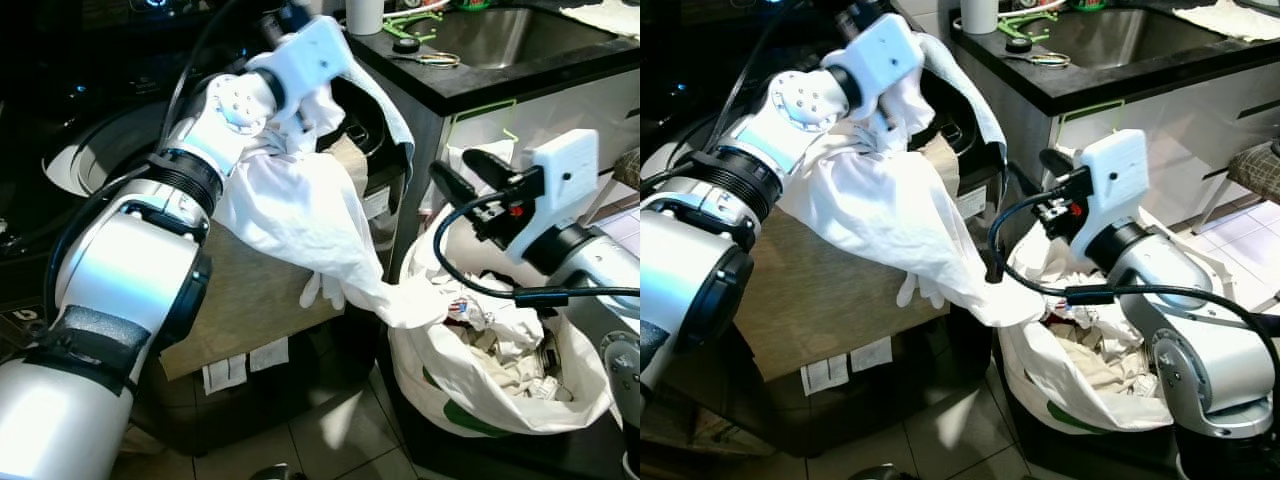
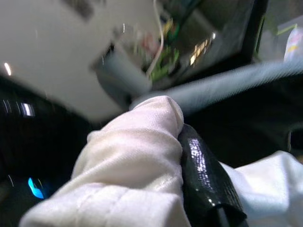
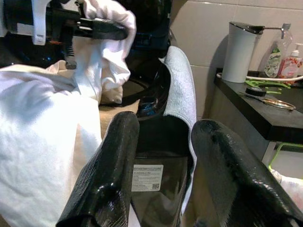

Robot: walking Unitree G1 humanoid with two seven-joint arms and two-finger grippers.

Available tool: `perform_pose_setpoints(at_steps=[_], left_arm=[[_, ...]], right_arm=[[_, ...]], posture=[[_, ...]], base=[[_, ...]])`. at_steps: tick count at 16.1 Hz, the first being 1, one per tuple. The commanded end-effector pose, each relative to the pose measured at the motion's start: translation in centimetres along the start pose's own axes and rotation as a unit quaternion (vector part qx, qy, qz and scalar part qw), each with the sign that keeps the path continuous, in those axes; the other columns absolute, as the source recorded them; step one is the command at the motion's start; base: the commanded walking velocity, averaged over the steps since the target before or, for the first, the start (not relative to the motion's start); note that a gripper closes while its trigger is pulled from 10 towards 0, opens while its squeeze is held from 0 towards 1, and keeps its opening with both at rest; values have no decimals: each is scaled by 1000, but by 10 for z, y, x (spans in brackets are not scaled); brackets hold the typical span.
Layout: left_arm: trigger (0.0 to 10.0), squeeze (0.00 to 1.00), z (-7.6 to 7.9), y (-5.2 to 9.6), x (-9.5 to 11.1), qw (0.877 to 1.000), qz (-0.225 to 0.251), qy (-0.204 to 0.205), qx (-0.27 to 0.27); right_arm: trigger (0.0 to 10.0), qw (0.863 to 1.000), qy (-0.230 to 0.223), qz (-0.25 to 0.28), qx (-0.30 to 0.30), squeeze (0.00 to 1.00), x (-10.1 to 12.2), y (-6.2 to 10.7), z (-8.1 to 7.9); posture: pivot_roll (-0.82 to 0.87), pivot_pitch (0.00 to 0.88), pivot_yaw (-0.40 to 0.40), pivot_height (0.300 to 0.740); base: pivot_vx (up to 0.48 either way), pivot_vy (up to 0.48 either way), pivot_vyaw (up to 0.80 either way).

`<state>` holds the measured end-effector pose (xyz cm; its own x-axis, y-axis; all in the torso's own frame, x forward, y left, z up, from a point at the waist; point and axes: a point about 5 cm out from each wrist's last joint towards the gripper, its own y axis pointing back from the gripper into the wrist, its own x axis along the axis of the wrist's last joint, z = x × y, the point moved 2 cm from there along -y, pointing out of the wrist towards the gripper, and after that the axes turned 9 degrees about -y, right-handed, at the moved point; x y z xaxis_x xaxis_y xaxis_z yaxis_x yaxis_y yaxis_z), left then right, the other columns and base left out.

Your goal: Clothes washing

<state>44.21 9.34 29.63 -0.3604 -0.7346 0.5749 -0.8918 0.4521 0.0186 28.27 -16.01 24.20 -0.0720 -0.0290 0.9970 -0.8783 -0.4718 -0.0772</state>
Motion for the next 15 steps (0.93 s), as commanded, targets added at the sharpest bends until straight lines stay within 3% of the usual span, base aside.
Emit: perform_pose_setpoints(at_steps=[1,5,8,10,11,12,13,14,15], left_arm=[[10000,1000,-6,3,-10,998,-32,54,-2],[10000,1000,-27,12,-30,986,-96,121,55],[10000,1000,-17,14,-38,968,-112,225,9],[10000,1000,-12,14,-39,965,-120,232,-20],[10000,1000,-6,16,-40,966,-131,215,-58],[10000,898,-3,17,-42,967,-139,197,-79],[10000,0,-3,18,-43,972,-149,157,-94],[10000,0,-6,17,-29,954,-103,255,-119],[10000,0,-11,16,-14,935,-57,322,-137]], right_arm=[[10000,1000,-5,-12,-6,0,-4,-1,2],[10000,999,-9,-20,-29,0,-7,-1,8],[10000,998,-16,-37,-49,0,-13,-1,15],[10000,997,-17,-34,-64,0,-12,-2,20],[10000,997,-19,-31,-70,0,-10,-3,22],[10000,997,-18,-29,-73,0,-9,-4,23],[10000,996,-17,-24,-79,0,-7,-4,25],[10000,996,-18,-18,-83,0,-4,-4,26],[10000,996,-19,-15,-86,0,-3,-3,28]], posture=[[-63,0,100,740],[-62,0,103,740],[-59,0,103,740],[-54,0,98,740],[-54,0,99,740],[-54,0,99,740],[-56,0,102,740],[-57,0,103,740],[-57,0,103,740]], base=[[0,0,0],[0,0,0],[0,0,0],[0,0,0],[0,0,0],[0,0,0],[0,0,0],[0,0,0],[0,0,0]])
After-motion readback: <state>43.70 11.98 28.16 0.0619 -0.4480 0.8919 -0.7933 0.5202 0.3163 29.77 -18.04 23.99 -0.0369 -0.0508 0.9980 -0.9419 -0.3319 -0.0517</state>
